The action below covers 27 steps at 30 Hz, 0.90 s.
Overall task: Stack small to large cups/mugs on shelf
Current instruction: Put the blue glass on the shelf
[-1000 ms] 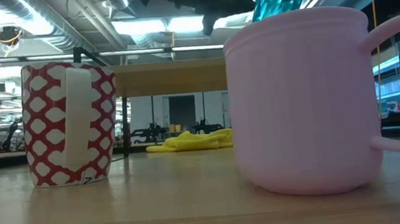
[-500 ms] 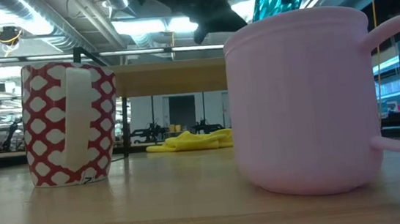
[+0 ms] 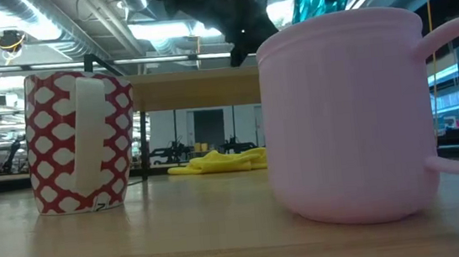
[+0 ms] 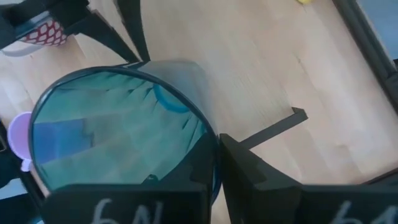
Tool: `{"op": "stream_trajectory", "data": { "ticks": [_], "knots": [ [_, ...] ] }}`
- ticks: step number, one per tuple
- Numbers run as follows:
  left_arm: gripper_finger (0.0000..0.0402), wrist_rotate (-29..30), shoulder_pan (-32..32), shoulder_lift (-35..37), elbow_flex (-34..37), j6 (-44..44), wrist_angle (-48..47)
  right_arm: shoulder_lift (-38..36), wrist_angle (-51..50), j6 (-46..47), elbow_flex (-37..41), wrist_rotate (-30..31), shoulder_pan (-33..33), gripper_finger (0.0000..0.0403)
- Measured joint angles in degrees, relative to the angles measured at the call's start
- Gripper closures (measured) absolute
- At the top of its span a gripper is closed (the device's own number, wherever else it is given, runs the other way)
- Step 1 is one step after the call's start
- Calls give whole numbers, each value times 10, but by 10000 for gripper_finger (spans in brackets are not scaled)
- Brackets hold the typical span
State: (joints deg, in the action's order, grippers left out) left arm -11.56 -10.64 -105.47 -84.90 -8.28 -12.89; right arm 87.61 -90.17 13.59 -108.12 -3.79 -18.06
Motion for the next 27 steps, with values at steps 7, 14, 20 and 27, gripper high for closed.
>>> {"op": "stream_trajectory", "data": {
  "ticks": [7,14,20,27],
  "knots": [
    [400,0,-2,0,0,9,0,0,0,11,0,-14,0,378],
    [395,-1,-2,0,0,9,14,4,-1,15,0,-29,0,378],
    [399,-2,-2,-4,0,10,23,9,-1,19,0,-35,0,378],
    [392,-7,-1,-31,-1,4,43,9,4,25,1,-44,0,368]
  ]
}}
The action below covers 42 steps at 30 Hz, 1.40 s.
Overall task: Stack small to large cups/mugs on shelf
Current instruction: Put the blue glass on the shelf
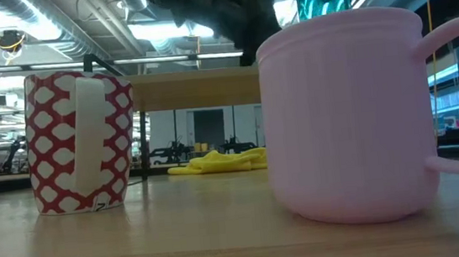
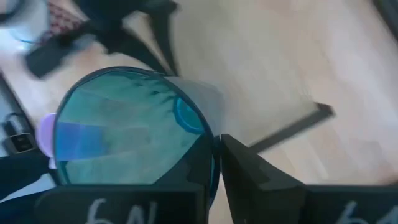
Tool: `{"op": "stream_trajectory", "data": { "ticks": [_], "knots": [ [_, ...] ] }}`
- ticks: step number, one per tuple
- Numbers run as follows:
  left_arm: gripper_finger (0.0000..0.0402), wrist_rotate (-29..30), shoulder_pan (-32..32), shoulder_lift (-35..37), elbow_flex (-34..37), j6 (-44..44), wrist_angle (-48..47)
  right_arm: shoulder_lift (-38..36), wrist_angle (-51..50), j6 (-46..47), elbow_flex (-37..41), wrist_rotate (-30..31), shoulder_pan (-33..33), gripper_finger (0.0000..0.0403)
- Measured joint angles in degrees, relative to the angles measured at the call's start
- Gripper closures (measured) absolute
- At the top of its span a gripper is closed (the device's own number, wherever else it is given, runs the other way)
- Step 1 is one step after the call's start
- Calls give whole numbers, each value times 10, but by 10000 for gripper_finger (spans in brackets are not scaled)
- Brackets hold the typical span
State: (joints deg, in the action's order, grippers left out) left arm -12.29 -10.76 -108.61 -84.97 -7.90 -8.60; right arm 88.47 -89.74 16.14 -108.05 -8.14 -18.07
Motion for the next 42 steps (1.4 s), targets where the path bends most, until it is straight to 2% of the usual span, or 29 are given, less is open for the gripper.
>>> {"op": "stream_trajectory", "data": {
  "ticks": [10,23,30,39,42],
  "knots": [
    [395,-18,-2,-13,0,-7,15,0,10,-5,0,0,0,325],
    [399,-19,-12,-6,0,-5,-4,0,16,-45,0,10,-5,322],
    [392,-24,-12,-6,0,-5,-18,-2,-4,-78,-3,38,-9,322],
    [399,-40,-14,-3,0,8,-27,-4,-2,-90,-122,55,-9,322],
    [394,-45,-19,5,1,10,-62,-7,-2,-84,-168,56,-9,322]
  ]
}}
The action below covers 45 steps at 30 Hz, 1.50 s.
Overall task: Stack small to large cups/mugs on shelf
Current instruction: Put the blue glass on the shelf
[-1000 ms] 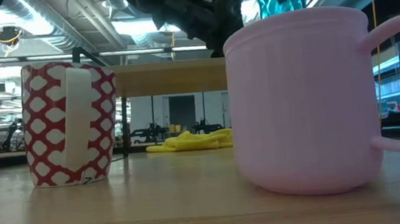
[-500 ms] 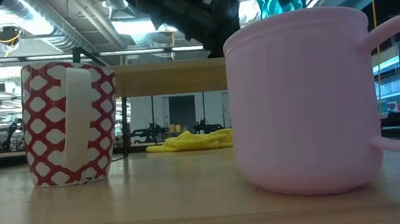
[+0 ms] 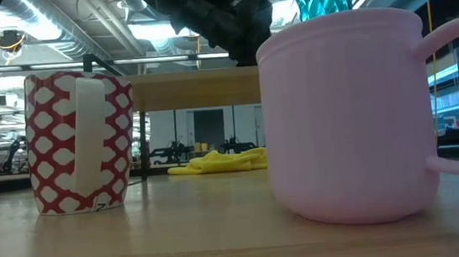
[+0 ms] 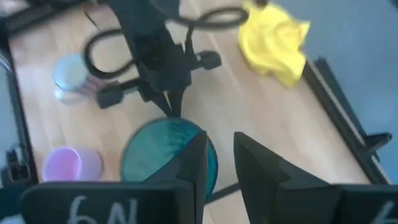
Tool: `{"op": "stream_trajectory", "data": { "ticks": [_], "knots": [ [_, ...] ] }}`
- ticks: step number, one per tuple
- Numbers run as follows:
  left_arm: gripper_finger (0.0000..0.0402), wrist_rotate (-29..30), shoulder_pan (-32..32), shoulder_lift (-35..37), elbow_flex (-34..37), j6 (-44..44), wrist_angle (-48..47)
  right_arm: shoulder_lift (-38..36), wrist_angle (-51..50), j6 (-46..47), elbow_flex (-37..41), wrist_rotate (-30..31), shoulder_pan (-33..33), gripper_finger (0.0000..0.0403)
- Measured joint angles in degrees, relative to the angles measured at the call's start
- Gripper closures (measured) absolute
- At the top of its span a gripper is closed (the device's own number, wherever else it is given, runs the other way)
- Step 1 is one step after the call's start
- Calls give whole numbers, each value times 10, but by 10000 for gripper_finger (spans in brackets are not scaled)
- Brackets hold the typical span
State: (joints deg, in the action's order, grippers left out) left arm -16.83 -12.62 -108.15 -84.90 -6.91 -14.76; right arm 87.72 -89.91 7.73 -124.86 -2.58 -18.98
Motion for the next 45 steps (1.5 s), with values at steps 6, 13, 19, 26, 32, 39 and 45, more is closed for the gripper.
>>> {"op": "stream_trajectory", "data": {
  "ticks": [6,13,19,26,32,39,45],
  "knots": [
    [398,-1,3,59,0,26,-69,-32,-1,10,-34,10,0,322],
    [397,104,29,143,-1,30,-106,-102,0,88,53,23,0,322],
    [400,113,24,140,0,26,-113,-184,-3,177,235,75,-7,334],
    [392,101,13,139,41,2,-65,-272,9,285,388,62,-6,395],
    [400,70,0,139,107,-42,52,-317,139,326,495,-10,-6,399],
    [398,62,3,138,120,-63,85,-319,232,334,575,-71,-6,400],
    [398,59,4,138,120,-66,114,-320,292,340,597,-125,-4,401]
  ]
}}
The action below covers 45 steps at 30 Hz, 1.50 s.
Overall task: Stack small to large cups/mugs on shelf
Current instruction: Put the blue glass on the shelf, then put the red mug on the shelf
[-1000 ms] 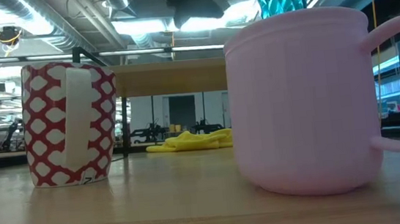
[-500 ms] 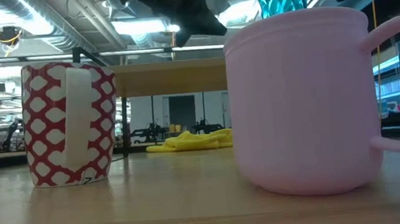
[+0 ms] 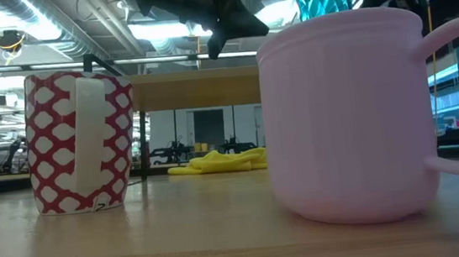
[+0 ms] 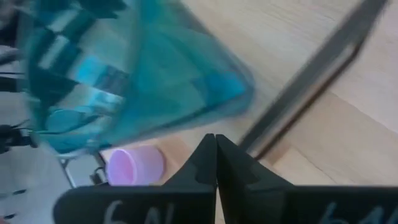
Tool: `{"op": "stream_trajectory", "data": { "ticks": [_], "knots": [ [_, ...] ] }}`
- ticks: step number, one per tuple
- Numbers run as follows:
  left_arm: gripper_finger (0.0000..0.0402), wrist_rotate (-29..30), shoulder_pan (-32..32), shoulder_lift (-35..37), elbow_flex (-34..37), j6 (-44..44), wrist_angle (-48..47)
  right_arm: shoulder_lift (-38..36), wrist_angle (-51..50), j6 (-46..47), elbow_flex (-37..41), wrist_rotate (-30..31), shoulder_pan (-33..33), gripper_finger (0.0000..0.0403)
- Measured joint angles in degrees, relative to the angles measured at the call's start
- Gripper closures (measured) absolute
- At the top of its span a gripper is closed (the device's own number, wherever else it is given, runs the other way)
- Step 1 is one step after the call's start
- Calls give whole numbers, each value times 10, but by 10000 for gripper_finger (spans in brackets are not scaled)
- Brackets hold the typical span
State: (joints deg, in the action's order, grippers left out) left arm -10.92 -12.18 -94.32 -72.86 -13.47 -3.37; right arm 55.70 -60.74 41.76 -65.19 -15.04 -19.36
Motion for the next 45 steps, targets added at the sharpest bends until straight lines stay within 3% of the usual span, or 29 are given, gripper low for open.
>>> {"op": "stream_trajectory", "data": {
  "ticks": [5,12,19,24,30,35,39,45],
  "knots": [
    [394,1,-1,0,0,-1,4,-2,51,14,0,-15,16,401],
    [393,2,-9,0,0,0,4,-2,49,15,0,-14,25,402],
    [397,-5,-8,0,0,2,-24,-5,-41,-12,0,74,24,396],
    [400,-16,4,29,0,1,-33,-15,-36,-46,-48,87,24,392],
    [400,57,71,107,0,46,-139,-16,-48,-135,-177,91,31,391],
    [400,121,171,152,-1,34,-264,-8,-51,-189,-238,79,100,390],
    [401,204,256,153,0,-20,-404,17,-33,-197,-264,82,166,390],
    [392,238,335,147,0,-116,-488,82,46,-247,-324,149,240,390]
  ]
}}
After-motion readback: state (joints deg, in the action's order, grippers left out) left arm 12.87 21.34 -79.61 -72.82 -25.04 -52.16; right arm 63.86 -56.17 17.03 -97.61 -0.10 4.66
